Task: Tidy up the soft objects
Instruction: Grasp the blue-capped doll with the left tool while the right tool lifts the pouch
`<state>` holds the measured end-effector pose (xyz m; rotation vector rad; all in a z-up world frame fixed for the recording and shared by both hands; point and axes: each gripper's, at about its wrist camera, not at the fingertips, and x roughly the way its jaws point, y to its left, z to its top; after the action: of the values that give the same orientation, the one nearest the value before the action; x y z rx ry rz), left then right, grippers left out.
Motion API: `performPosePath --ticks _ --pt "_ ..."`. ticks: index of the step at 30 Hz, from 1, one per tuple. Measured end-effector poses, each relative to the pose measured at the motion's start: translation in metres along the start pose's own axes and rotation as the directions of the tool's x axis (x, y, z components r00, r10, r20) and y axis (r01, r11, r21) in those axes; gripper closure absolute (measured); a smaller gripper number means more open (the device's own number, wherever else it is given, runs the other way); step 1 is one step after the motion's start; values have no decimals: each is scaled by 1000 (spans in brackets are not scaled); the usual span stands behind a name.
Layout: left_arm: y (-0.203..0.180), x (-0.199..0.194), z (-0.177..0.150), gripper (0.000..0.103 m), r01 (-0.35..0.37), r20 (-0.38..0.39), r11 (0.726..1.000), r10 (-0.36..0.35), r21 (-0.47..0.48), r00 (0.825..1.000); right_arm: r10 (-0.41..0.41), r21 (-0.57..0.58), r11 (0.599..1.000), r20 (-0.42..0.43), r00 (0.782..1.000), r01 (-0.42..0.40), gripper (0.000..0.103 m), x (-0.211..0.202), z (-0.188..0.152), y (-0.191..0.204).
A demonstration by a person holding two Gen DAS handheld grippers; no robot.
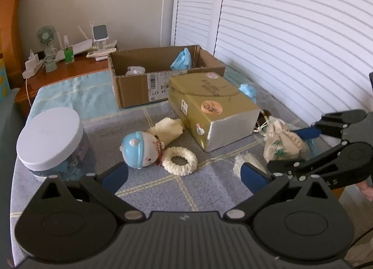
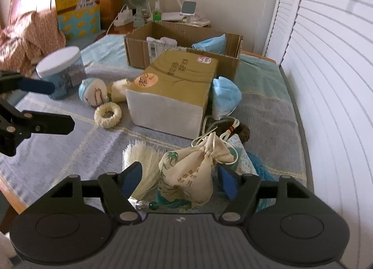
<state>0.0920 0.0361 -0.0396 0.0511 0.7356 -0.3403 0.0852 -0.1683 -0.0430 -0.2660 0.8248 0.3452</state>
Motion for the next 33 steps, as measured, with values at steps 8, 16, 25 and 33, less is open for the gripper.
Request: performPosePath --ticks 8,16,25,33 --pt "6 26 3 2 -63 -30 997 64 36 997 -33 -35 999 2 999 33 35 0 3 2" --pt "17 42 16 19 -135 -4 991 135 2 991 -16 -20 1000 -15 1000 16 42 6 2 -3" --pt "29 55 16 49 -157 -42 985 155 -67 987 -7 -10 1000 -11 1000 7 49 5 2 -6" --pt "33 46 17 52 -134 -32 988 132 -77 991 -4 25 1000 15 1000 3 51 -8 1 -12"
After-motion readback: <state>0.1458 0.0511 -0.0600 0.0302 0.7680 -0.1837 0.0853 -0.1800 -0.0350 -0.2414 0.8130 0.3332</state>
